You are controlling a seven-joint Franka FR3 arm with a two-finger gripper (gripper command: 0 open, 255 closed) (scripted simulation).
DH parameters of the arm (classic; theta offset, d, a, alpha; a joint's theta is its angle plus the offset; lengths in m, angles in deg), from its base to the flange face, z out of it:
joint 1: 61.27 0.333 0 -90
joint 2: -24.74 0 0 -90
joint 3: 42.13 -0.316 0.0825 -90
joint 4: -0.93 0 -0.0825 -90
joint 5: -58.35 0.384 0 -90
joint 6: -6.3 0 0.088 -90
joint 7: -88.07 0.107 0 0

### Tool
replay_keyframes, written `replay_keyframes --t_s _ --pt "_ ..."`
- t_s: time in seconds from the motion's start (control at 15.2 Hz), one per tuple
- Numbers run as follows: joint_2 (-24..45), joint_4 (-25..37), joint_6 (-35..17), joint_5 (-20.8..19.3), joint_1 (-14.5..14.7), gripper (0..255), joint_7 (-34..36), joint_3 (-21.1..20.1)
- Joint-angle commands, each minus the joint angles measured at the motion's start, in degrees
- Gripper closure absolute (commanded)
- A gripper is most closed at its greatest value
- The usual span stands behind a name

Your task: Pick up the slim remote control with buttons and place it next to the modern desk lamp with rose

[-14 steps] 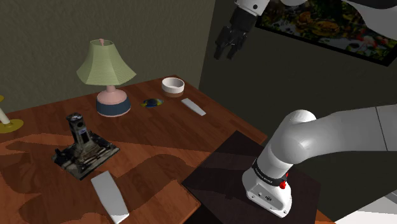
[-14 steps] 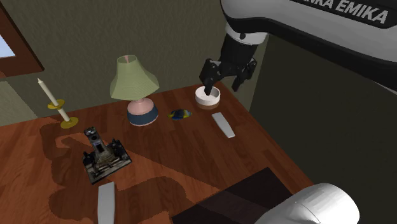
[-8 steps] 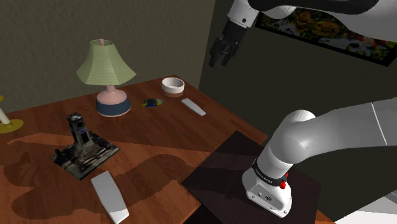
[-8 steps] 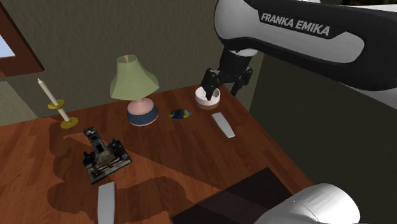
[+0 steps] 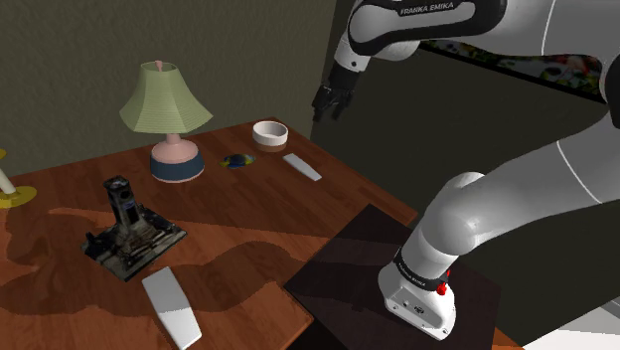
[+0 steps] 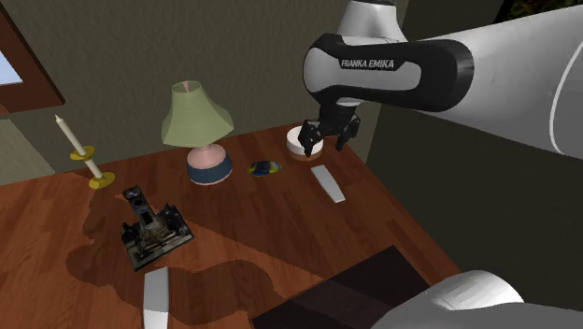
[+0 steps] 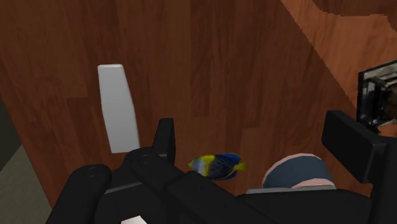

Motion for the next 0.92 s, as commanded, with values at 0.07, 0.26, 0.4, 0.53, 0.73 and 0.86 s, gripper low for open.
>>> replay_keyframes --t_s 0.07,0.26,0.4,0.53,0.73,0.86 --pt "5.12 -0.02 -4.47 -0.3 -0.22 0 -1.28 0.87" --pt "10.91 0.68 -8.78 -0.36 -0.45 0 -2.82 1.96" --pt "14.94 1.5 -11.47 -0.23 -0.59 0 -3.89 2.67" --pt "19.09 2.6 -14.0 0.06 -0.74 0 -5.01 3.34" --pt "25.49 4.77 -17.43 0.8 -1.04 0 -6.78 4.22" --pt "29.83 6.56 -19.44 1.49 -1.31 0 -8.01 4.69"
